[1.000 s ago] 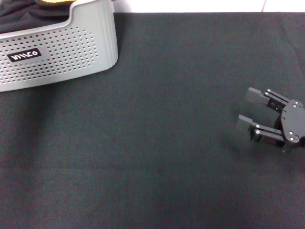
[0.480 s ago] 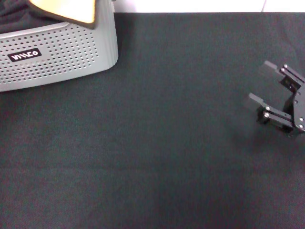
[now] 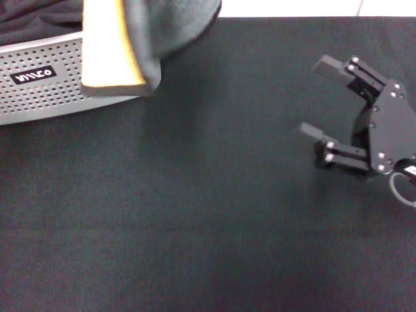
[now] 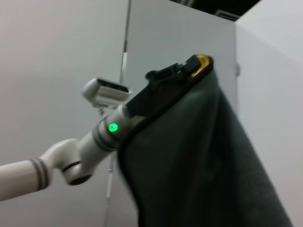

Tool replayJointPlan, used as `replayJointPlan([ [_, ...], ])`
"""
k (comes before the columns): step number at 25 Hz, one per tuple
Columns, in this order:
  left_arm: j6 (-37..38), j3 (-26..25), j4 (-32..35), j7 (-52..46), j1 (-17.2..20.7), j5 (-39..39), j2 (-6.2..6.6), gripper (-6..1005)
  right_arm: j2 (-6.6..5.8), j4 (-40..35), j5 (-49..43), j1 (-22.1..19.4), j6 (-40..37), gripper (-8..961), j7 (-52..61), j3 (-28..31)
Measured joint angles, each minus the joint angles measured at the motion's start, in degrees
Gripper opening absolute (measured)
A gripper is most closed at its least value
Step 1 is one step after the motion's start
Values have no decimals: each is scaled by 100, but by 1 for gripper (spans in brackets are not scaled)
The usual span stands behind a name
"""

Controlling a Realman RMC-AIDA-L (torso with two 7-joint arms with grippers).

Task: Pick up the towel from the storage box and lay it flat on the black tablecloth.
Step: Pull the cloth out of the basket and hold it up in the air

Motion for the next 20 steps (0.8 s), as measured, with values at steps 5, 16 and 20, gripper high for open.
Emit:
replayJointPlan([
  [5,-24,176,2,37,-112,-194,-11,22,-1,-31,84,339,-126,858,-335,-477],
  [16,-274,587,-36,325,-117,3,-27,21,-1,-391,1485,136,-161,856,-1404,-1805],
  [20,-238,588,-57,390,-91,58,-20,21,-18,-350,1760,-39,-203,854,-1409,-1717],
])
